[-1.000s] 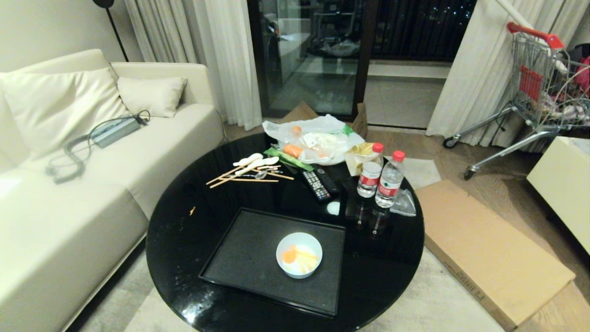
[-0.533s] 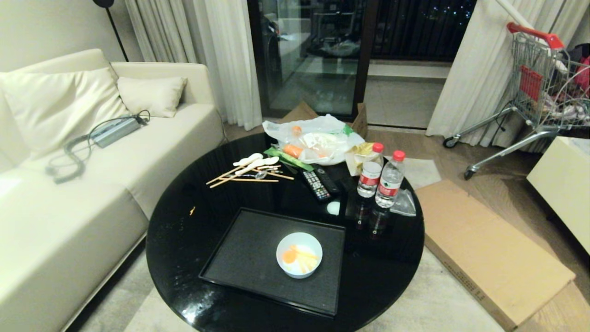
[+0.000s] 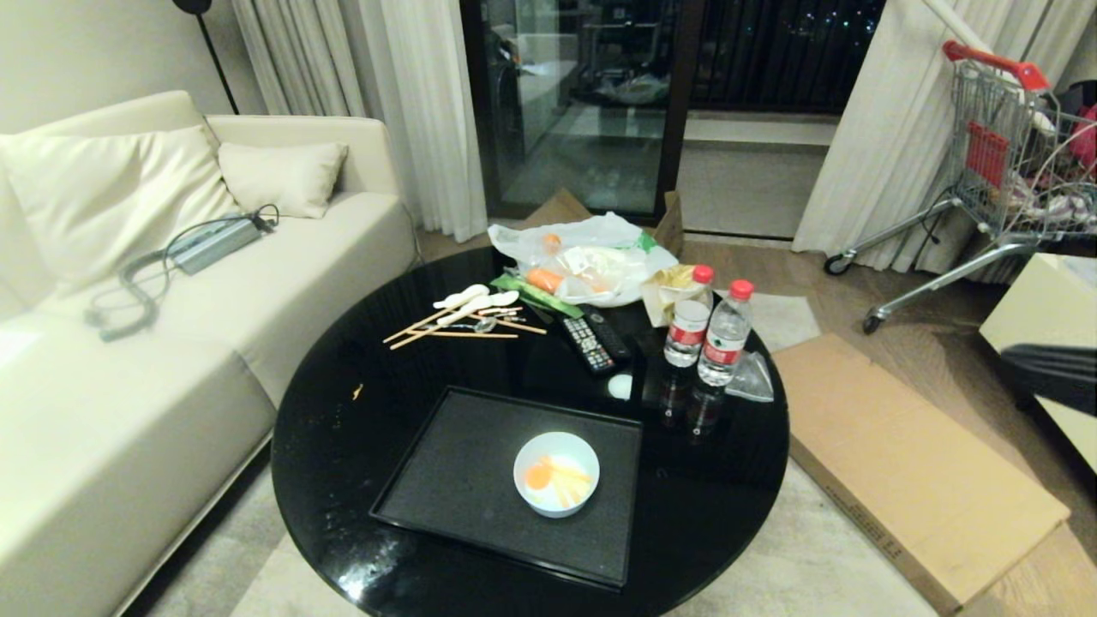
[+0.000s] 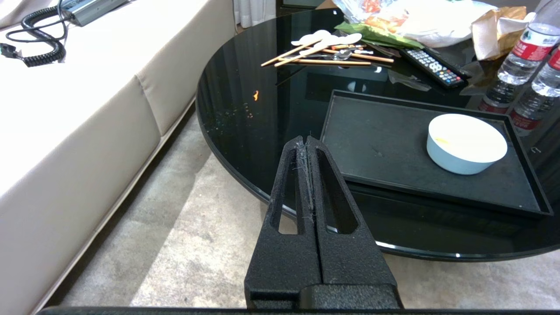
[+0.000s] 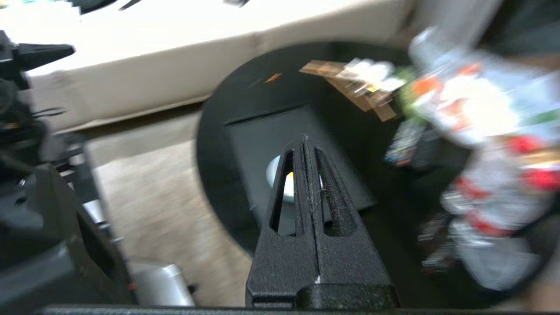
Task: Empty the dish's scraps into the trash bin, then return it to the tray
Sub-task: Pick up the bowl with leftover food
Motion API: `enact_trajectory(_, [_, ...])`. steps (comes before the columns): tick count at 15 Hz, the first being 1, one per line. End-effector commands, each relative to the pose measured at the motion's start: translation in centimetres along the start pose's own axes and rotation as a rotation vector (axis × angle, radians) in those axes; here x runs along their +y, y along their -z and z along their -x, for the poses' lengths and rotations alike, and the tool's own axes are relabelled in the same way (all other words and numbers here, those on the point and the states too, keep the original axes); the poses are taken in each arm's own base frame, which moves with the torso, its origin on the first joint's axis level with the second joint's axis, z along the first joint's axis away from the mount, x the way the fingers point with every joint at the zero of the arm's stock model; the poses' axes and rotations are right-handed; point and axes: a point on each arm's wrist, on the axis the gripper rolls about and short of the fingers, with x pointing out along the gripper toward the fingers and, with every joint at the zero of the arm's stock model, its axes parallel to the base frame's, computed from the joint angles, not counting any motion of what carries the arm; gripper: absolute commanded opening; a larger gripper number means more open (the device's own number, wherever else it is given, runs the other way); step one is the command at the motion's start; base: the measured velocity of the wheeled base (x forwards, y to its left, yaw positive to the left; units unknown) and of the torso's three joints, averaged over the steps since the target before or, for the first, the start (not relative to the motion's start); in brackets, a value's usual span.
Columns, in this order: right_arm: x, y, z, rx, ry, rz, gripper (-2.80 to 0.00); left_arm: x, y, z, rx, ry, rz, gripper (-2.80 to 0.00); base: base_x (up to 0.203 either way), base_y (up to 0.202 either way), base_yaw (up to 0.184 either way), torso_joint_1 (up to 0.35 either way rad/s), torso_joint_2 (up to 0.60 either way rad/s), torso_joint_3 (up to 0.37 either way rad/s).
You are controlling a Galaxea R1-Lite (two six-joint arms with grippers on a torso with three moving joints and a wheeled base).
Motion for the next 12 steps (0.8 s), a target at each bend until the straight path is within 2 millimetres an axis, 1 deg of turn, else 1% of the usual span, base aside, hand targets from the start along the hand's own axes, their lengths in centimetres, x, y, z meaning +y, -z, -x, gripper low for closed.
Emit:
enact_trajectory(1, [-2.9,1.5,-5.5,0.112,-0.1,-0.11,-2.8,0.0,0.0,0.0,-0.001,0.0,0.001,-2.8,0.0,0.0,0.0,0.0,0.0,0.0])
enact_trajectory(3, [-4.0,2.7,-8.9,0.146,-0.145,-0.179,-2.8,0.0,0.0,0.0,-0.001,0.0,0.001,-2.8,0.0,0.0,0.0,0.0,0.0,0.0])
enact_trajectory(5, [-4.5,3.9,-11.9,0.17,-0.154,-0.261,-2.8,0.0,0.0,0.0,-0.001,0.0,0.001,-2.8,0.0,0.0,0.0,0.0,0.0,0.0])
enact_trajectory(9, [-5.0,6.0,-18.0,0.275,-0.022,-0.402,-2.8,0.0,0.0,0.0,-0.001,0.0,0.001,-2.8,0.0,0.0,0.0,0.0,0.0,0.0])
enact_trajectory(12, [-4.1,7.2,-22.1,0.336,0.111,-0.445,-2.8,0.0,0.0,0.0,-0.001,0.0,0.001,-2.8,0.0,0.0,0.0,0.0,0.0,0.0])
